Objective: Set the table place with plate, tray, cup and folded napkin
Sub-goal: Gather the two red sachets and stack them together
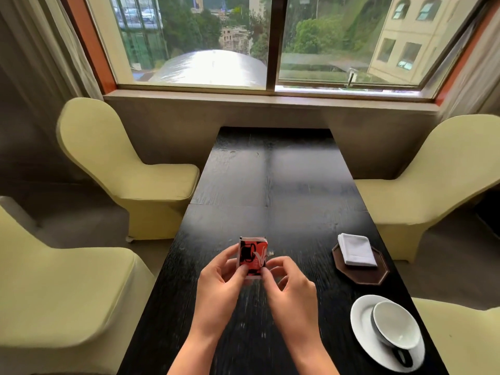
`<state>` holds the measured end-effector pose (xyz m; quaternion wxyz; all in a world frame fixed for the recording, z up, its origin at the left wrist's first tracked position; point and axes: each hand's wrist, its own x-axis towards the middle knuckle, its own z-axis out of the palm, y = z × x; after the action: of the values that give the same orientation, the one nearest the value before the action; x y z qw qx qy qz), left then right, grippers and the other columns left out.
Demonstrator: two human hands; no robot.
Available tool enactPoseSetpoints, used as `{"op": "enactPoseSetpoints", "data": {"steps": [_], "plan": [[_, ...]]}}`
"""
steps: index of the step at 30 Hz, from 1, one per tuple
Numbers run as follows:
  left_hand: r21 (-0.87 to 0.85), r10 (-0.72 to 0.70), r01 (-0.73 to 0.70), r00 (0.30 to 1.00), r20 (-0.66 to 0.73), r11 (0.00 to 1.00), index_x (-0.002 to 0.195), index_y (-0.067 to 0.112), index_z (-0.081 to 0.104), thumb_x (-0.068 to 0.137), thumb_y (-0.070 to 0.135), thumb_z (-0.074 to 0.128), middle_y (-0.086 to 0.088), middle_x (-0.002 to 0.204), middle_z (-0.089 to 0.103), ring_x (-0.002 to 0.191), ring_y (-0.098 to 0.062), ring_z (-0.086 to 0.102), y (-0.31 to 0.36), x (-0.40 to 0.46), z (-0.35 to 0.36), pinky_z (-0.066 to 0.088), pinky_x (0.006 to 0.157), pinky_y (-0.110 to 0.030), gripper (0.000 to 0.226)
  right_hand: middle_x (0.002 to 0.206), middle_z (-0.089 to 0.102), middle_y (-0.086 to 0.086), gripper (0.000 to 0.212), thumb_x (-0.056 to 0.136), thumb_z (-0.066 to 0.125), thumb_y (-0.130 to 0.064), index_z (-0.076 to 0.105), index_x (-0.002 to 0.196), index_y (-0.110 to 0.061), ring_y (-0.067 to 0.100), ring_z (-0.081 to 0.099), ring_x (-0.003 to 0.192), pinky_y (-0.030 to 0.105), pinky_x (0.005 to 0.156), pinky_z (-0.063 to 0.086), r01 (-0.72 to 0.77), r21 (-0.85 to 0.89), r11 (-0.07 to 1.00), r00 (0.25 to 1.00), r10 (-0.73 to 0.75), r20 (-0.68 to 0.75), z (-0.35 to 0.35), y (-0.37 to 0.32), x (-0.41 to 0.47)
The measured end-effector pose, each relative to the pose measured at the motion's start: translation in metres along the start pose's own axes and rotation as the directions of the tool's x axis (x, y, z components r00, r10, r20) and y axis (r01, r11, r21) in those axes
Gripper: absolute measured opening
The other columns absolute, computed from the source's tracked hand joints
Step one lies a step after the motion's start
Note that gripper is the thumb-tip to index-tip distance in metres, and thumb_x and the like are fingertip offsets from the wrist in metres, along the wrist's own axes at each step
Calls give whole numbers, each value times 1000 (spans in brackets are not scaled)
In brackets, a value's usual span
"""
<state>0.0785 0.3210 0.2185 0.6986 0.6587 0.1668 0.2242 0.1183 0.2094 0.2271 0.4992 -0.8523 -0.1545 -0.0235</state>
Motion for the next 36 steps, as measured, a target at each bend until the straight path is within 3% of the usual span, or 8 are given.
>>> {"op": "enactPoseSetpoints", "data": {"steps": [3, 6, 9, 14, 17, 26, 31, 36], "plan": [[109, 25, -29, 999, 38, 994, 107, 32, 65, 85, 4, 63, 4, 87, 77, 83, -13, 72, 3, -1, -6, 57, 72, -25, 35, 91, 61, -8, 26, 81, 68, -23, 61, 106, -21, 14, 56, 83, 45, 83, 48, 55, -62, 997, 992, -62, -114, -12, 2, 6], [233, 30, -69, 985, 170, 970, 114, 26, 66, 86, 3, 63, 7, 93, 76, 86, -10, 71, 8, -1, -9, 56, 72, -22, 36, 107, 61, -12, 38, 82, 68, -24, 59, 119, -23, 12, 54, 100, 34, 90, 43, 164, -56, 985, 985, -166, -39, -24, -3, 17], [273, 41, -113, 966, 256, 955, 116, 25, 66, 86, 0, 62, 9, 98, 75, 90, -7, 70, 13, -2, -7, 55, 74, -18, 39, 86, 71, -14, 14, 80, 69, -16, 71, 92, -24, 6, 64, 81, 36, 81, 51, 155, 38, 987, 985, -158, 66, -30, -3, 25], [38, -60, 58, 997, 45, 998, 111, 25, 64, 75, 14, 74, 0, 93, 74, 89, -8, 70, 8, -6, 3, 55, 73, -18, 39, 67, 73, -7, 22, 83, 65, -5, 71, 71, -23, 5, 66, 65, 21, 65, 52, -52, 285, 957, 999, 49, 17, -36, 4, 26], [-80, -164, 167, 986, 38, 983, 101, 22, 68, 65, 28, 75, -1, 92, 75, 90, -16, 70, 0, -14, 9, 56, 69, -22, 36, 67, 72, -5, 25, 84, 63, -2, 71, 70, -22, 5, 67, 64, 15, 61, 53, -152, 415, 897, 982, 184, -38, -38, 8, 23], [67, -30, 23, 995, 98, 997, 86, 21, 73, 75, 13, 75, 3, 82, 76, 77, -9, 70, 0, -20, 49, 54, 65, -16, 14, 64, 72, -9, 24, 85, 62, -4, 69, 70, -22, 3, 68, 65, 12, 57, 51, -161, 510, 845, 956, 263, -133, -72, 28, 15], [86, -11, 4, 997, 80, 996, 78, 27, 74, 74, 19, 74, 3, 76, 75, 71, -8, 69, -5, -24, 89, 52, 61, -14, 8, 70, 74, -3, 23, 84, 63, -4, 70, 72, -22, 8, 70, 71, 15, 61, 55, -195, 558, 806, 956, 284, -76, -105, 57, 20], [110, -75, 73, 997, 16, 991, 71, 22, 75, 76, 8, 73, 0, 71, 74, 63, -4, 66, -22, -20, 147, 49, 57, -13, 15, 68, 75, -6, 22, 81, 66, -1, 72, 71, -20, 6, 70, 68, 11, 56, 51, -279, 623, 731, 944, 329, 37, -147, 106, 37]]}}
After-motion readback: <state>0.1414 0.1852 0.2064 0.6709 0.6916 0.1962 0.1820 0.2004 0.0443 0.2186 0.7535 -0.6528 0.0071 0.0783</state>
